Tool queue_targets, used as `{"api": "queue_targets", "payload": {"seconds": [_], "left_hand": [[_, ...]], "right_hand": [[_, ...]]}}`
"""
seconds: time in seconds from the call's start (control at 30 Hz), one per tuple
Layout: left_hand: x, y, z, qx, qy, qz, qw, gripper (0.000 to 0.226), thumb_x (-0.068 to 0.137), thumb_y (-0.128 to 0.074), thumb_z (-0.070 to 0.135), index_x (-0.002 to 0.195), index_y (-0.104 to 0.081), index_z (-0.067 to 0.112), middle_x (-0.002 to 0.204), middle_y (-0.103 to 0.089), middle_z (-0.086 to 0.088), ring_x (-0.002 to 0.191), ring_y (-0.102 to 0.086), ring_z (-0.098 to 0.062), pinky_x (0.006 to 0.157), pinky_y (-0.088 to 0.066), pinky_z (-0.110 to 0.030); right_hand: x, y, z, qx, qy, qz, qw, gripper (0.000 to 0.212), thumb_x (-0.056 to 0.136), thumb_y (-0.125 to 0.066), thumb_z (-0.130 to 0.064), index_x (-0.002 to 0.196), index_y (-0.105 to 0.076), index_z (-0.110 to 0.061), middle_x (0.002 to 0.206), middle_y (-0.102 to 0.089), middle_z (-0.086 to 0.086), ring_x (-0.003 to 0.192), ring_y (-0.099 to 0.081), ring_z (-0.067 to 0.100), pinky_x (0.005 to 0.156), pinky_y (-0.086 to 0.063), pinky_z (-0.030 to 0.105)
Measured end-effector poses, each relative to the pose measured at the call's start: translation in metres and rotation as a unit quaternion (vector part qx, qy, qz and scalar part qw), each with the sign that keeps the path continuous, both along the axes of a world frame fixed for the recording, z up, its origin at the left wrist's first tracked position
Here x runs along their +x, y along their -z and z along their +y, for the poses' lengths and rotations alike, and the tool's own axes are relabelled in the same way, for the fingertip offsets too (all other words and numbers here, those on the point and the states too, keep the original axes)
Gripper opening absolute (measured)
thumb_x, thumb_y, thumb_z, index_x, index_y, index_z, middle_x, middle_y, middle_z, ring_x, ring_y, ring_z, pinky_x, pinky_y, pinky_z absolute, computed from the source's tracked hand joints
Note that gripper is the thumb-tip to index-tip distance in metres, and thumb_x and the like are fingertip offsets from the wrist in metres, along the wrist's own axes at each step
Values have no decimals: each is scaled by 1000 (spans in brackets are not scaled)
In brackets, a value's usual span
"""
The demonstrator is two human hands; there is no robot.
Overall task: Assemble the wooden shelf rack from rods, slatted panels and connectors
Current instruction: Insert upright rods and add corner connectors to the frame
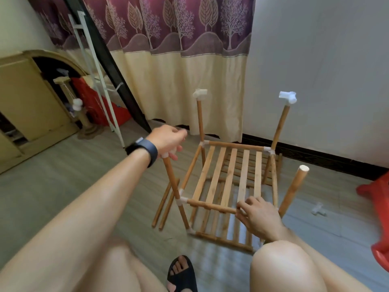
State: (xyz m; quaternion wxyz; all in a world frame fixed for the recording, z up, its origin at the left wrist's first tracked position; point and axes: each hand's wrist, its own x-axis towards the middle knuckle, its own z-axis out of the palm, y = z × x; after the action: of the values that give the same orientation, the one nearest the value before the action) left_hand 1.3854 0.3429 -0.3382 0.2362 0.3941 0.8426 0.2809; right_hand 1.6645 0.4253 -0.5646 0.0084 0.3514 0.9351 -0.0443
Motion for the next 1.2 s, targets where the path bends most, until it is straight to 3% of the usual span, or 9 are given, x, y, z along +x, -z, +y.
{"api": "queue_targets", "payload": {"seconds": [0.13,0.23,0.33,0.47,0.6,0.7,0.77,0.93,1.2], "left_hand": [[13,21,-4,89,-63,106,988,24,90,-54,35,85,-76,25,83,-72,2,77,-69,-24,78,-59,-35],[15,19,-5,72,-94,136,984,29,92,-51,29,87,-77,18,90,-72,-6,85,-64,-28,71,-49,-30],[21,23,-6,76,-74,159,981,31,93,-50,30,86,-76,16,89,-72,-6,84,-64,-25,62,-45,-28],[19,16,-11,32,-52,192,980,31,95,-45,37,92,-70,19,92,-68,-2,84,-64,-26,72,-51,-33],[46,22,-3,73,60,518,850,27,94,-47,38,105,-65,20,104,-62,-3,94,-58,-27,76,-43,-38],[82,53,14,104,141,427,887,30,95,-46,41,113,-64,25,109,-63,0,98,-57,-22,81,-46,-37],[105,91,27,9,195,357,913,36,97,-45,43,128,-57,28,124,-59,-1,111,-55,-22,89,-46,-38],[146,181,54,-133,263,218,930,50,101,-40,48,149,-34,38,161,-26,-3,146,-29,-25,117,-27,-48],[170,213,149,-96,281,180,938,56,102,-32,55,155,-24,39,165,-18,-4,150,-21,-28,121,-19,-54]], "right_hand": [[1,4,-3,-52,-6,27,998,38,102,-24,-58,124,-50,-40,112,-56,-11,121,-39,14,81,-52,33],[6,8,2,-67,-28,57,996,64,90,-5,-68,124,-52,-42,105,-54,-11,105,-46,11,79,-49,29],[9,12,11,-72,-43,76,994,45,99,-23,-60,125,-54,-42,105,-53,-12,104,-48,10,83,-47,28],[11,10,13,-61,-58,88,993,40,101,-29,-55,128,-54,-41,108,-56,-11,103,-50,11,84,-47,30],[14,16,4,1,-58,113,992,40,98,-32,-50,126,-56,-36,118,-62,-3,112,-57,21,90,-50,37],[26,40,-3,56,-26,206,977,40,84,-70,-18,124,-66,-19,127,-64,10,120,-59,28,95,-54,43],[42,60,-3,98,-49,257,960,40,82,-67,-4,122,-66,-11,126,-65,17,119,-60,32,92,-56,45],[109,72,-19,68,-30,230,970,38,86,-56,-21,124,-62,-18,139,-57,8,127,-52,24,95,-49,32],[189,106,37,-85,236,122,960,47,81,-61,-17,128,-63,-20,138,-59,0,126,-57,25,97,-52,37]]}}
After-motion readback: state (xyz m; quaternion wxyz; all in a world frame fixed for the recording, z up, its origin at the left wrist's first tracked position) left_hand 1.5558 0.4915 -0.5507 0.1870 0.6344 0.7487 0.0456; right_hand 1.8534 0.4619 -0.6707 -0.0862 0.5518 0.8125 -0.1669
